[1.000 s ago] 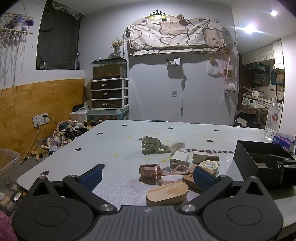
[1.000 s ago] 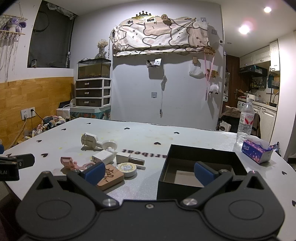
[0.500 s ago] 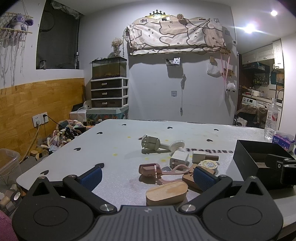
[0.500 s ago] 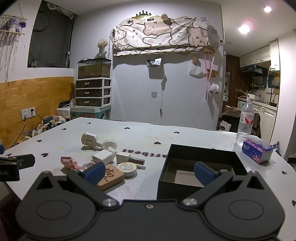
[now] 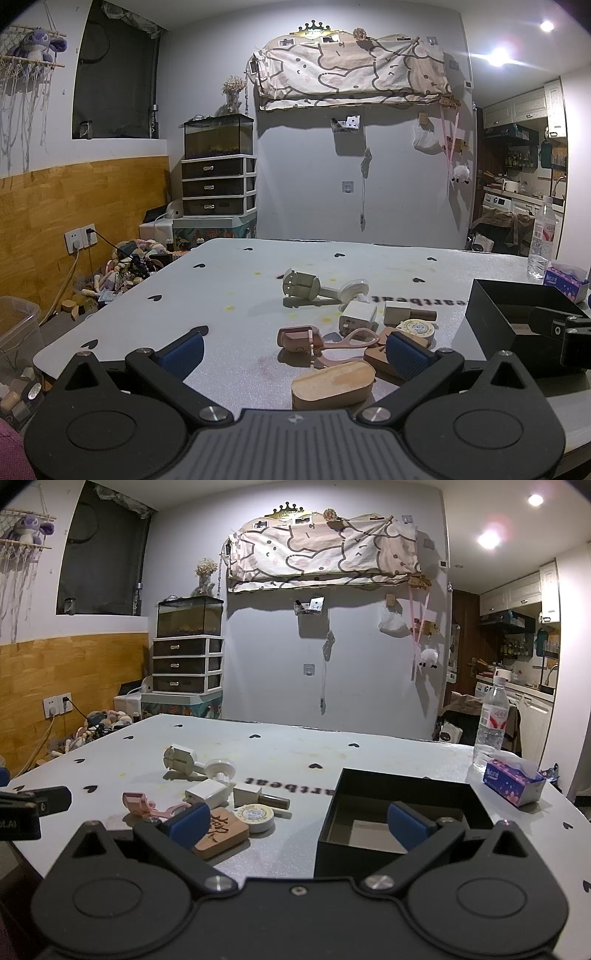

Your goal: Organize rigid objects

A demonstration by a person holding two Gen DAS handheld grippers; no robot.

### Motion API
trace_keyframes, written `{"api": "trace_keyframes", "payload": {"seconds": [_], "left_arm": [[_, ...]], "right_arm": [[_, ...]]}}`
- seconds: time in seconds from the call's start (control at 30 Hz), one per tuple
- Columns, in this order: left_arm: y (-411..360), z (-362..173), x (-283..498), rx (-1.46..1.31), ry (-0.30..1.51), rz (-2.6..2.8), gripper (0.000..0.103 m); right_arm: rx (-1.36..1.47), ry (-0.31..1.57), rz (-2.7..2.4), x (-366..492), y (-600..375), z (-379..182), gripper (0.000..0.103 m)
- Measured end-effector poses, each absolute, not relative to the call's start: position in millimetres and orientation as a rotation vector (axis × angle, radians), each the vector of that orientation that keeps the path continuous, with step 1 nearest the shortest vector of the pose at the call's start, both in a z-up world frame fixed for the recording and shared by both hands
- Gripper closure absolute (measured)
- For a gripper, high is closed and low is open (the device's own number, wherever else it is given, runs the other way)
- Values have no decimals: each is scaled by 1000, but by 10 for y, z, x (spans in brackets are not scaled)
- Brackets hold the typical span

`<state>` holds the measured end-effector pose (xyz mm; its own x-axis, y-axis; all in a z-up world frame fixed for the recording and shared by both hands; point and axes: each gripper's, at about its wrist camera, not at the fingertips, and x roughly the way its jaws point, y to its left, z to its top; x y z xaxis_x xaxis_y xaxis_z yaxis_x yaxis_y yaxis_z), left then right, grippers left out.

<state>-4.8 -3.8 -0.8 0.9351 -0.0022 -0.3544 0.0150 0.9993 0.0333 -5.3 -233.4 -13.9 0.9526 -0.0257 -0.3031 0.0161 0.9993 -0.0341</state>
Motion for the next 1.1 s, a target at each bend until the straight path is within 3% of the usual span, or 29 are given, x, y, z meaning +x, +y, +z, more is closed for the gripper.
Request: {"api": "trace_keyframes", "payload": {"seconds": [0.53, 1.1], "left_arm": [[-131, -156, 49, 24, 386, -7, 0], [-206, -494, 445, 5, 561, -22, 0]], "right_arm": [[-14, 317, -55, -32, -2412, -149, 0], [120, 384, -344, 211, -3565, -287, 0]]}}
